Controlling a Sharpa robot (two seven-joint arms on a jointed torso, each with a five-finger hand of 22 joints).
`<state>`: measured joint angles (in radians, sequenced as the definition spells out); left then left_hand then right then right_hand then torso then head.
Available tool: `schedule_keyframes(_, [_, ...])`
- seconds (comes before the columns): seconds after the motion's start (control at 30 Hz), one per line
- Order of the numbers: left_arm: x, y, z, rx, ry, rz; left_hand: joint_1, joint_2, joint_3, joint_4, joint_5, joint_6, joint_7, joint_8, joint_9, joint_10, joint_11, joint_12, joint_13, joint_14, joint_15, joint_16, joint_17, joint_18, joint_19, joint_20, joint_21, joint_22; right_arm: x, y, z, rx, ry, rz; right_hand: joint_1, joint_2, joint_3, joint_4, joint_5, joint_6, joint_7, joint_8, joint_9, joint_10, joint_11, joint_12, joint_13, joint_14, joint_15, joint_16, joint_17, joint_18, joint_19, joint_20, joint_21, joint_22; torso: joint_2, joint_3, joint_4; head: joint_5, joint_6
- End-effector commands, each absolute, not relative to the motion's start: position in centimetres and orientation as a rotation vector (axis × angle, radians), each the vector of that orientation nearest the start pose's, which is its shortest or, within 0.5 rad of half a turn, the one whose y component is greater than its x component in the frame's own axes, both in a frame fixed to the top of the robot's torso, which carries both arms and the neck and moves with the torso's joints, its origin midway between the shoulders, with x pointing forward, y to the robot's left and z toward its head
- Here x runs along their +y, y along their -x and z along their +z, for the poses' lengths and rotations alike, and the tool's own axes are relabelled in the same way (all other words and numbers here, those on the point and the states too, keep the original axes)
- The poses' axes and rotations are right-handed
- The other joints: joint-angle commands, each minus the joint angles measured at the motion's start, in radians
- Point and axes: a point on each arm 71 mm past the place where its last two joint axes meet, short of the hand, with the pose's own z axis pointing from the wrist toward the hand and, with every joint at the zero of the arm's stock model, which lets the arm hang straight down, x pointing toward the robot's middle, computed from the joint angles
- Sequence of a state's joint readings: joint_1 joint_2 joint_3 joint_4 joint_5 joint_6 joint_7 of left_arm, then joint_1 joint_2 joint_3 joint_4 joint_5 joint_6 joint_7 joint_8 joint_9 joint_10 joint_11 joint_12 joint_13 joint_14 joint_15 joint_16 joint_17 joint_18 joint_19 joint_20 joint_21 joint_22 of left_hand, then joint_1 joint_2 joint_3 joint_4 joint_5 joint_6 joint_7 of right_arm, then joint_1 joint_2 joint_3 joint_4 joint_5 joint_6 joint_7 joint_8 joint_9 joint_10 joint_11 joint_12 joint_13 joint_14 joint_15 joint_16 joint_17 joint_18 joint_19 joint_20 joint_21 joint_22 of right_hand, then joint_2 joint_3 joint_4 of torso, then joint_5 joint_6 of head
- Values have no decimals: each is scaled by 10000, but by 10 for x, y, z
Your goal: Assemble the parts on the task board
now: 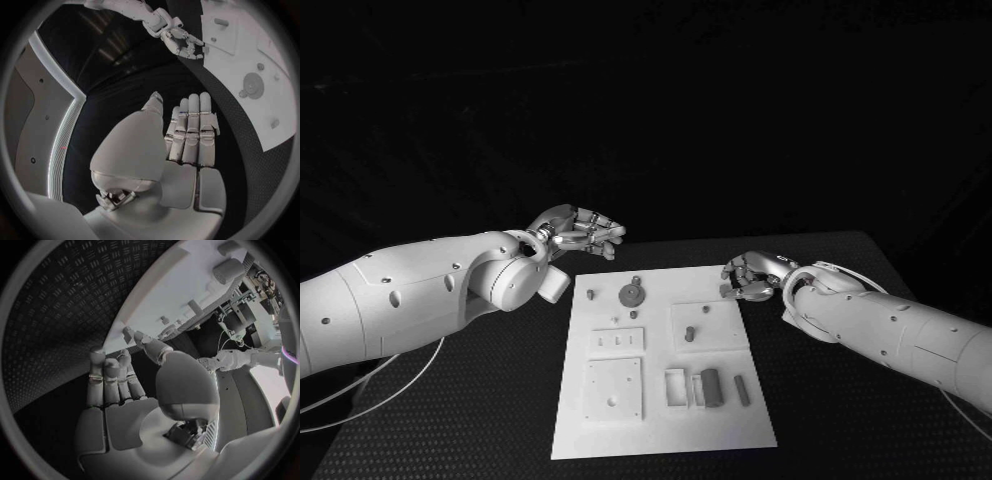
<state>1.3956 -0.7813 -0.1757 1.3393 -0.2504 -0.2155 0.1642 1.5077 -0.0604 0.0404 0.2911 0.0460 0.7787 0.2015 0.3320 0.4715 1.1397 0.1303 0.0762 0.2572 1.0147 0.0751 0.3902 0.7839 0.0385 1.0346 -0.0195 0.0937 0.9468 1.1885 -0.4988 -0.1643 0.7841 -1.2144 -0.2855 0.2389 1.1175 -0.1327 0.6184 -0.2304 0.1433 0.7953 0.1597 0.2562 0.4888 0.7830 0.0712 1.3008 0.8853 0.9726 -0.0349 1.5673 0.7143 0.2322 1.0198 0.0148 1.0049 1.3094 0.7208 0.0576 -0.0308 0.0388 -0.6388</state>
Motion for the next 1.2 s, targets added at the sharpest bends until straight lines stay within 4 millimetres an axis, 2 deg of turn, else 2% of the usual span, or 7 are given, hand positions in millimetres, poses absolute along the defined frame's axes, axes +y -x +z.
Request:
schedule_keyframes(0.03, [227,-535,-147,16711,8097,-12739,35,-23,-68,-1,32,51,-16,-32,18,36,17,-25,12,13,30,-60,15,198,63,-19,-43,15,-236,-573,-259,17494,843,5901,8,100,-12,12,37,210,97,77,23,35,-92,53,-22,22,-78,30,12,296,39,-1,41,181,0,7,-11,18,-55])
schedule_keyframes(0.33, [226,-535,-147,16729,8082,-12759,37,-23,-68,-3,32,54,-17,-33,20,38,16,-27,17,13,30,-65,19,199,63,-20,-49,18,-233,-573,-262,17522,913,5885,9,167,-17,-31,40,408,52,212,84,75,-139,63,-52,57,-128,29,10,296,60,-27,64,180,-1,12,5,27,-119])
schedule_keyframes(0.67, [226,-535,-147,16728,8081,-12758,39,-20,-66,-3,32,56,-18,-34,23,40,15,-29,23,14,29,-69,24,199,65,-19,-55,22,-231,-572,-267,17624,953,5849,18,244,-11,-112,41,688,18,380,165,104,-171,70,-84,84,-159,25,12,296,67,-45,80,178,-4,25,-10,49,-179])
schedule_keyframes(1.2, [227,-535,-147,16724,8082,-12748,34,-19,-68,-1,32,56,-18,-37,26,39,16,-35,32,15,30,-76,33,198,68,-19,-64,28,-231,-574,-267,17550,904,5702,-10,470,28,-110,45,914,-26,502,238,141,-211,80,-112,112,-195,26,17,296,84,-52,98,177,3,33,-1,58,-201])
